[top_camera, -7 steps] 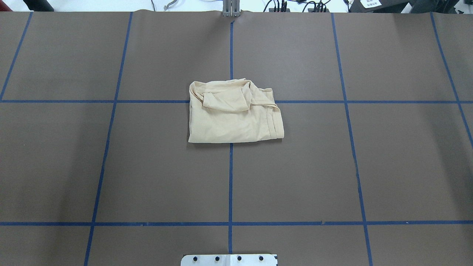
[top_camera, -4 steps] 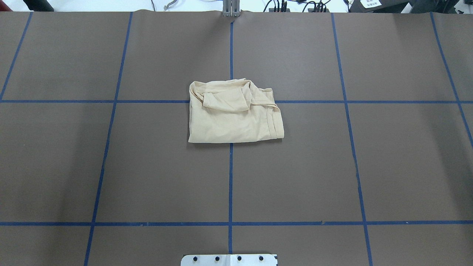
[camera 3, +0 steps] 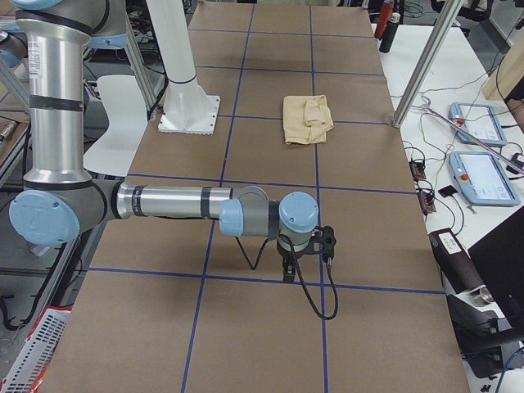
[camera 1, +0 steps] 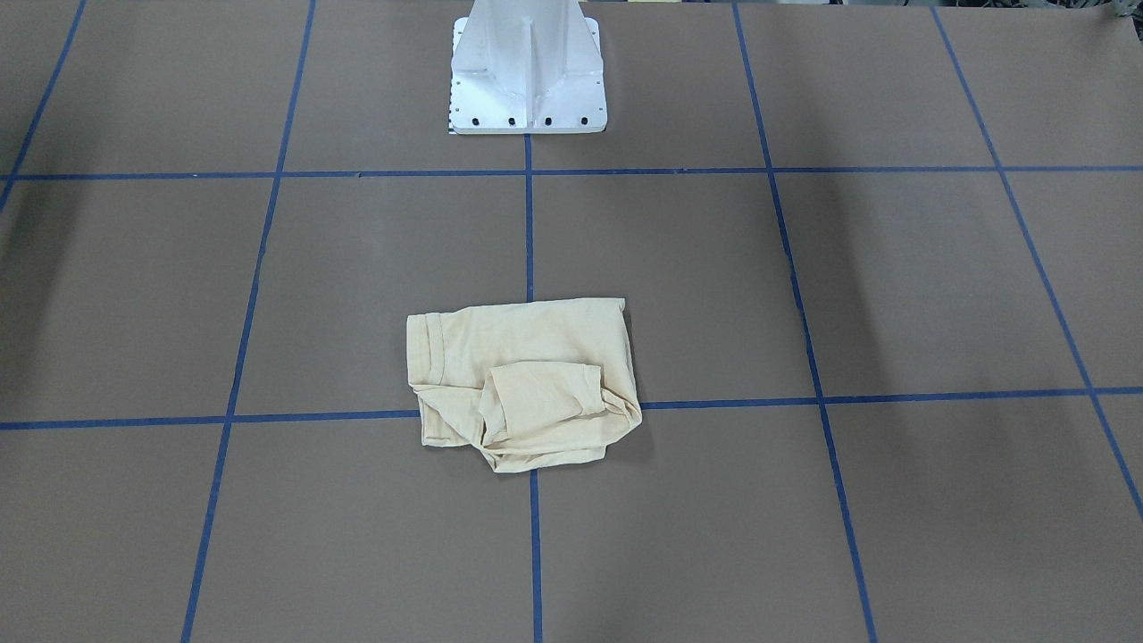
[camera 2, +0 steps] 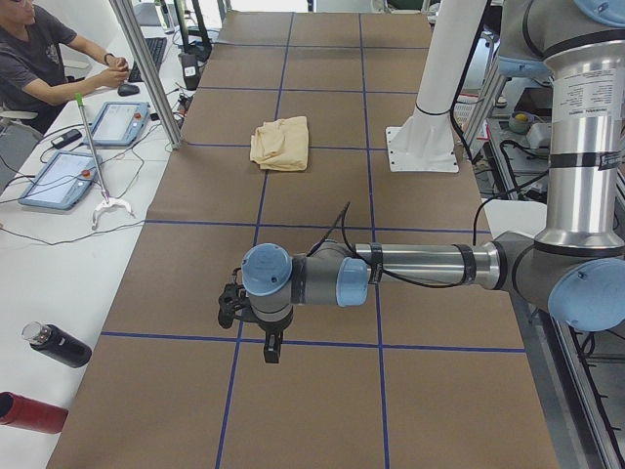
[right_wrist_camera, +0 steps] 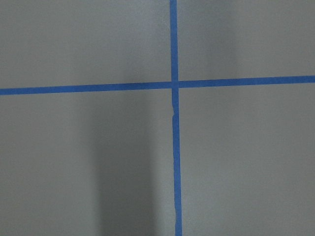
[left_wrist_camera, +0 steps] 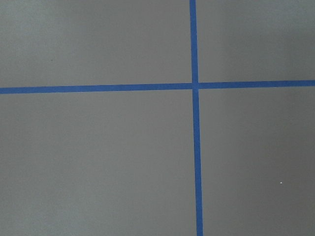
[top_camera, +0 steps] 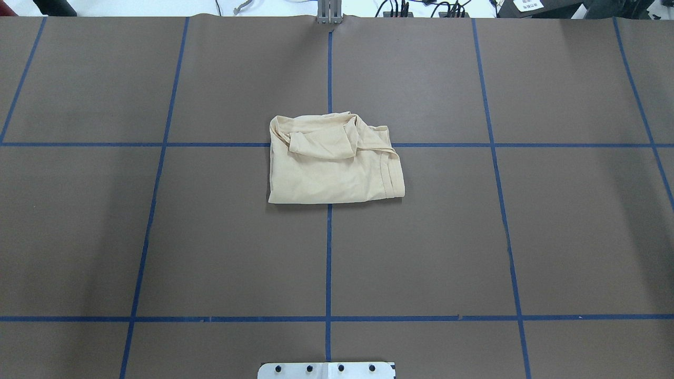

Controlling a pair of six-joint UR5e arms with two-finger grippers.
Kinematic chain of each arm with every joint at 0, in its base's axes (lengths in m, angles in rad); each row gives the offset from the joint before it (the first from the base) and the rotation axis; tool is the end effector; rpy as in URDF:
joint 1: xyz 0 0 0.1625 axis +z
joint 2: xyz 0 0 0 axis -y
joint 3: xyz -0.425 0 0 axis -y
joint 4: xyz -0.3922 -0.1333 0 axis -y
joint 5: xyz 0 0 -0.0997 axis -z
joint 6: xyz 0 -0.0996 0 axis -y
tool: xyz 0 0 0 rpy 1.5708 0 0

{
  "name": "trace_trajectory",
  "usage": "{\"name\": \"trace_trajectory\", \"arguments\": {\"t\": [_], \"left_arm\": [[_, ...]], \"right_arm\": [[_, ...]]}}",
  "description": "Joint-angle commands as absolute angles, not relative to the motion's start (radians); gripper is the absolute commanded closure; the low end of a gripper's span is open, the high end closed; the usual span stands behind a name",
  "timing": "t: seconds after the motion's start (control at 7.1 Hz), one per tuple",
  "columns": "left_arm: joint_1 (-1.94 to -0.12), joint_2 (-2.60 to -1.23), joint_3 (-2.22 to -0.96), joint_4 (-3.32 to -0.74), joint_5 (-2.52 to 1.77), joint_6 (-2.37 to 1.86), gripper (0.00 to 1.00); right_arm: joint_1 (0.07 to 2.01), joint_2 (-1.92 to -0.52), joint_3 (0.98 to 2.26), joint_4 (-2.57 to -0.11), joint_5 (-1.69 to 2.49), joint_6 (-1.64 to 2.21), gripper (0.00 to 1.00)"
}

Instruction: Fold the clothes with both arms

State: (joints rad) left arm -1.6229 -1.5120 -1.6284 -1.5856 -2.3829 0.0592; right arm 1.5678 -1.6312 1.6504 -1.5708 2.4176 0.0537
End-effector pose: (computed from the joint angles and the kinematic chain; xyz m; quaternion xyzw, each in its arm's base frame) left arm -0.0853 -0.4640 0.6544 0.0282 0.3940 0.0059 0.9187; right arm 0.0573 -0.4676 0.6432 -0.0029 -0.4109 0.0192 0.9115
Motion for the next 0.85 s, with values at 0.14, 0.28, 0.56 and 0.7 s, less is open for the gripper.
{"name": "trace_trajectory", "arguments": {"t": [0.14,0.28,0.56,0.7], "left_arm": [[-1.623,-1.514,-1.628,-1.585,-2.382,0.06,0.0],[-1.623,-1.52,-1.626,-1.583,-2.381,0.061,0.0],[-1.621,-1.522,-1.626,-1.583,-2.381,0.061,0.0],[-1.621,-1.523,-1.626,-1.583,-2.379,0.063,0.0]], "right_arm": [[1.568,-1.631,1.651,-1.571,2.418,0.054,0.0],[1.568,-1.631,1.649,-1.571,2.418,0.054,0.0],[1.568,-1.625,1.648,-1.571,2.418,0.054,0.0],[1.568,-1.624,1.646,-1.571,2.418,0.054,0.0]]}}
